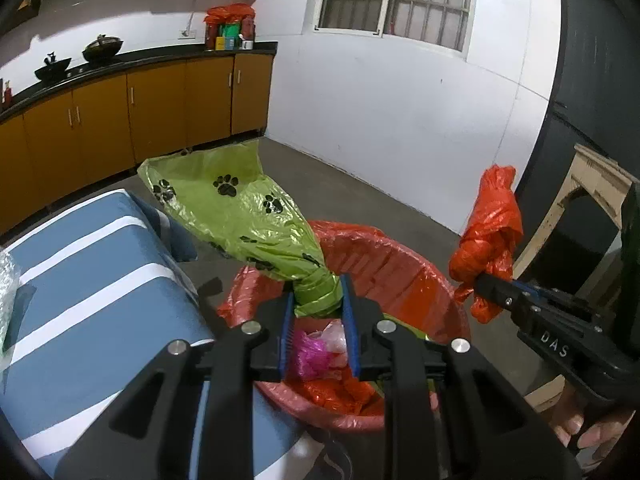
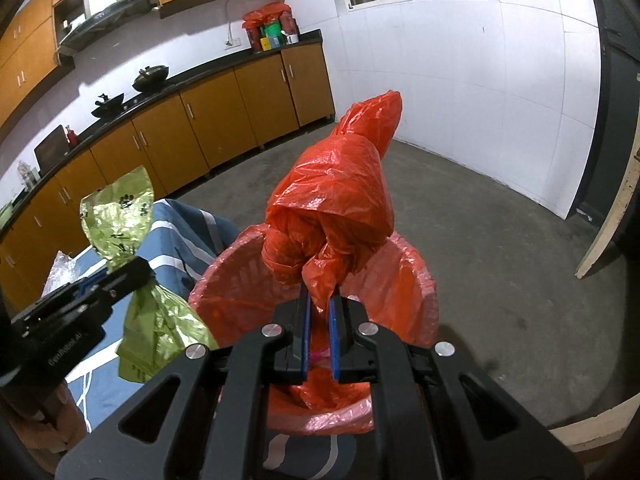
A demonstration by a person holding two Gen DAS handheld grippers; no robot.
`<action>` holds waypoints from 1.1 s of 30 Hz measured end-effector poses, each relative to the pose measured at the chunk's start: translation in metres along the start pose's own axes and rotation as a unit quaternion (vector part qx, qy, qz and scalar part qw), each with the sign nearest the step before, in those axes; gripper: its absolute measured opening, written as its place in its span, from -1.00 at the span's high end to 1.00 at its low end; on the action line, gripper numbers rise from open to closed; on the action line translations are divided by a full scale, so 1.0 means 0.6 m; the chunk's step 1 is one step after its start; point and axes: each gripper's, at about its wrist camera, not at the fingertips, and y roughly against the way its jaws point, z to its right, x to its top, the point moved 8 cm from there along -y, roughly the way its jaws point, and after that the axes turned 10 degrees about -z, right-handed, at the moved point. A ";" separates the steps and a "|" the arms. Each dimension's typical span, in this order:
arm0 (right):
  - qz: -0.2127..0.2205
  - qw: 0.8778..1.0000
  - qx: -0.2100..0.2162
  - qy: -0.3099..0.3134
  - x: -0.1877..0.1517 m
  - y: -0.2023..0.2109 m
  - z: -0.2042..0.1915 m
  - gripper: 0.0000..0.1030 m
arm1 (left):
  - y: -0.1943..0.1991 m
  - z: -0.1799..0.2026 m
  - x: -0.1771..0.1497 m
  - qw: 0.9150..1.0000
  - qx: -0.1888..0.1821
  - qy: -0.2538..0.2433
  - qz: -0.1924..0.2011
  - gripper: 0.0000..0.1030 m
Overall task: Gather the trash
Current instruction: 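Carry the green and red bags over the red basket and open both tools, then return both tools to the table and bring the right tool to the bubble wrap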
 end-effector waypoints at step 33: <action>0.002 0.996 0.035 0.076 0.002 -0.013 -0.141 0.38 | 0.114 -0.236 -0.091 0.979 0.166 0.101 0.056 -0.24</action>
